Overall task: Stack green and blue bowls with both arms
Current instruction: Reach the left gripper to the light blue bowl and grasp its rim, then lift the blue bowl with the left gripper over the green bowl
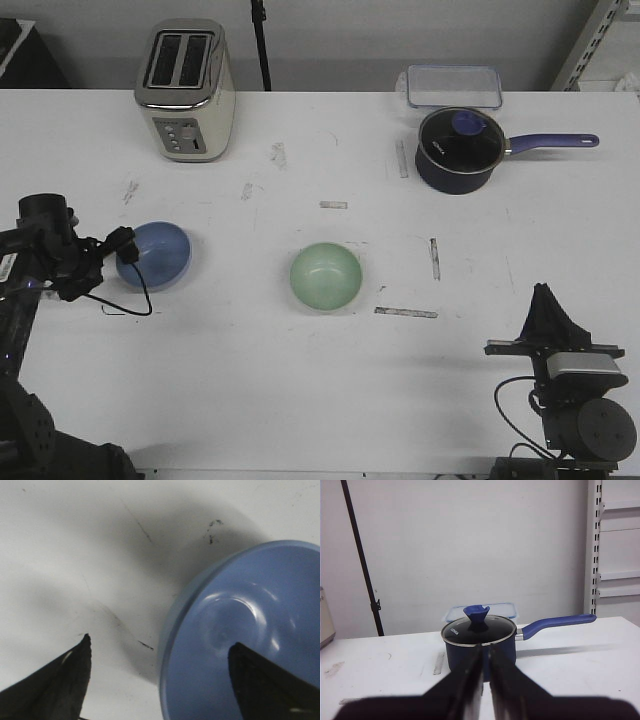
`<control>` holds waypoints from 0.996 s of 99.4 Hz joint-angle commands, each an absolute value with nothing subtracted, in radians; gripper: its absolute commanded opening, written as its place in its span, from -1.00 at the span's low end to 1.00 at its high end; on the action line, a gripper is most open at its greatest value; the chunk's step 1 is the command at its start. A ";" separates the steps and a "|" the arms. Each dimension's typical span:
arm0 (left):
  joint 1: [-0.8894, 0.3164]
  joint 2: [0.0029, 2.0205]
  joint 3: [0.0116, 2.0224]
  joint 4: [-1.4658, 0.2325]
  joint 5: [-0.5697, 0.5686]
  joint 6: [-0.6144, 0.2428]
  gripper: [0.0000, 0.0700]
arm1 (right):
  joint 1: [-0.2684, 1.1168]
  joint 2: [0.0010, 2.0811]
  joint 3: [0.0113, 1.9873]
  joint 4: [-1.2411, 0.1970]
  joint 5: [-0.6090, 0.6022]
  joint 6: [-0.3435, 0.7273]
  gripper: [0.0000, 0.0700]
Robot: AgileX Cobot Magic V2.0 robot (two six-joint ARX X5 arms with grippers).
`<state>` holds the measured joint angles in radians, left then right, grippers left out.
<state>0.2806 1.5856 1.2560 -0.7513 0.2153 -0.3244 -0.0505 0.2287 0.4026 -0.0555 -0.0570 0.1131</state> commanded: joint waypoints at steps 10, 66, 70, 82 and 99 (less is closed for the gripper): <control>0.263 1.654 1.272 -0.743 0.217 -0.319 0.04 | -0.049 0.227 0.401 -0.045 -0.059 0.127 -0.97; 0.239 1.678 1.277 -0.745 0.218 -0.334 -1.00 | -0.049 0.227 0.401 -0.045 -0.059 0.127 -0.97; 0.235 1.674 1.282 -0.755 0.218 -0.334 -1.00 | -0.049 0.227 0.401 -0.045 -0.059 0.128 -0.97; 0.213 1.672 1.322 -0.805 0.219 -0.334 -1.00 | -0.049 0.227 0.401 -0.045 -0.059 0.127 -0.97; 0.144 1.672 1.405 -0.855 0.222 -0.333 -1.00 | -0.049 0.227 0.401 -0.045 -0.059 0.127 -0.97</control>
<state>0.1642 1.6695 1.3571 -0.8463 0.2134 -0.3325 -0.0505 0.2287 0.4026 -0.0555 -0.0570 0.1131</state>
